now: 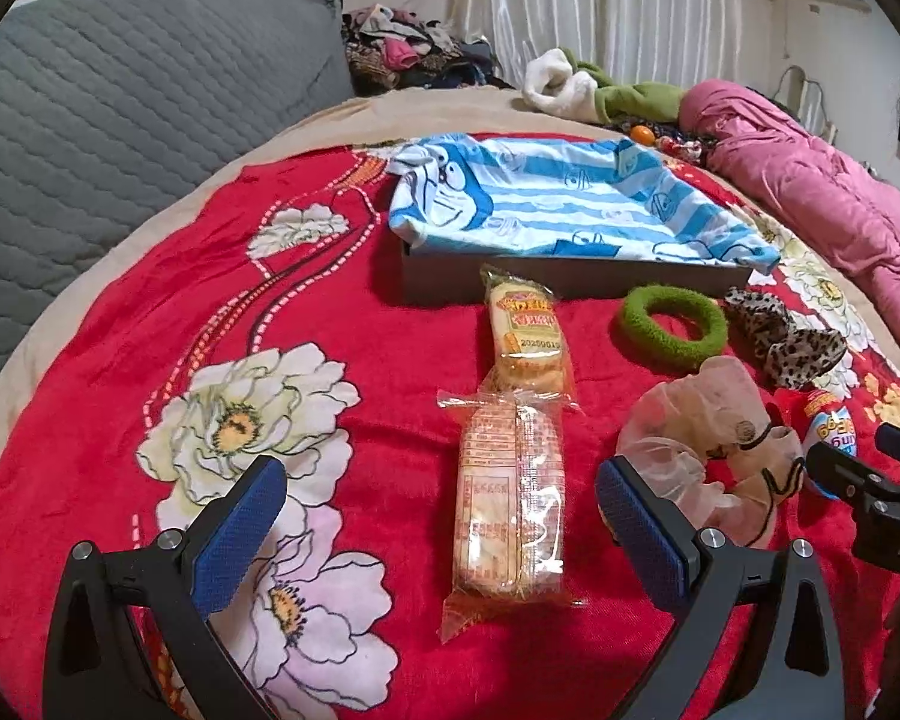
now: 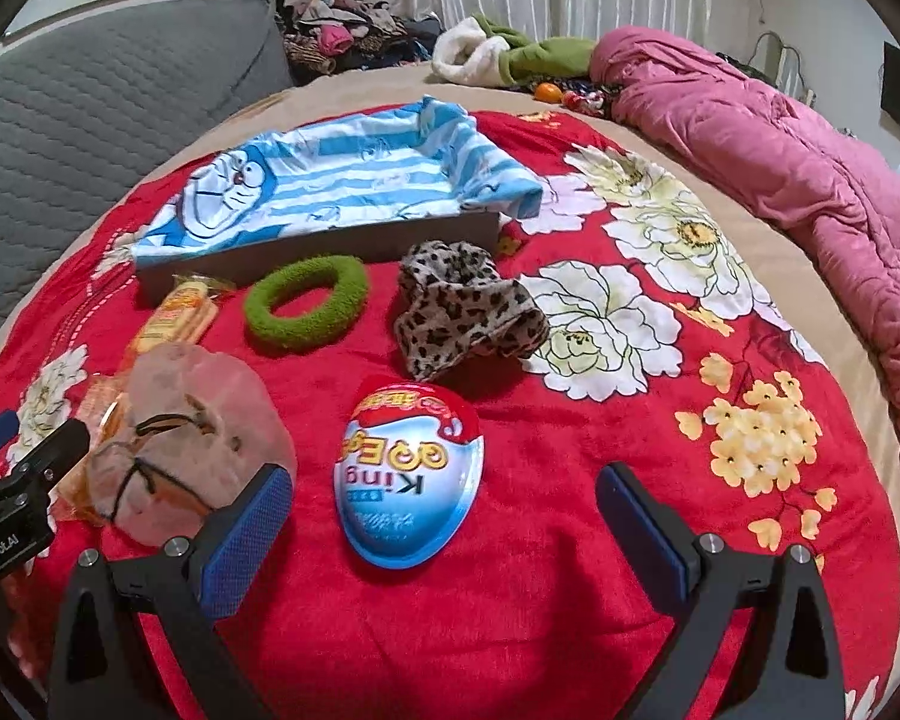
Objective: Organize objects
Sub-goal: 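Close the right gripper on the blue toy egg while the left gripper grasps the long bread pack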
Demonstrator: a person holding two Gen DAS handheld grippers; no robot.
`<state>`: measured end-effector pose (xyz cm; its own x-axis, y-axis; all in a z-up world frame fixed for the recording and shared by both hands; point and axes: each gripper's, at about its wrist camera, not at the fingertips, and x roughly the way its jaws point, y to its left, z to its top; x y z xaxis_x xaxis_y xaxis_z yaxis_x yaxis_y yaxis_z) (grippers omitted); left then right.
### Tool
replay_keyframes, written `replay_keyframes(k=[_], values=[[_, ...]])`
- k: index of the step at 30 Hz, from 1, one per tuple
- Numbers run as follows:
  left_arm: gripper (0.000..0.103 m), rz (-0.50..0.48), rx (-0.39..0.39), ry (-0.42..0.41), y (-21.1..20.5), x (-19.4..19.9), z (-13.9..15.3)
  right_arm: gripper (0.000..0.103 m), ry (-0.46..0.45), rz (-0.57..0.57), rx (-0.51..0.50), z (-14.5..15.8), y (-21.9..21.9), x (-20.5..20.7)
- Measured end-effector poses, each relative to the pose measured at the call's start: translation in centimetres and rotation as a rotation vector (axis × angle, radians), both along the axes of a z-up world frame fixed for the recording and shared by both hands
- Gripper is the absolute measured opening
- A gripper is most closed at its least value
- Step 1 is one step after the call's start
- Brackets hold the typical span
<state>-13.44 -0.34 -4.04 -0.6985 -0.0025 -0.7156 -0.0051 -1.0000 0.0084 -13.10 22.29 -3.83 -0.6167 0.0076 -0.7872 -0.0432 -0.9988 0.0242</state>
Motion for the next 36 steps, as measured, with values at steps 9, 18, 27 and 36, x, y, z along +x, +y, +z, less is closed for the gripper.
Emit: replay_keyframes(k=[9, 18, 27, 36], values=[[0.103, 0.008, -0.028, -0.024, 0.2, -1.3, -1.3, 0.102, -0.049, -0.016, 0.008, -1.3, 0.1, -1.5], [0.103, 0.008, -0.028, -0.037, 0.1, -2.3, -2.1, 0.096, -0.065, -0.032, 0.009, -2.1, 0.3, -2.4], [0.086, -0.019, 0.006, -0.070, 0.0, -2.3, -2.1, 0.073, -0.069, 0.001, -0.025, -2.0, -0.2, -2.4], [0.040, -0.081, 0.052, -0.101, 0.5, -2.0, -2.3, 0.054, -0.070, 0.018, -0.058, -2.0, -0.3, -2.2]])
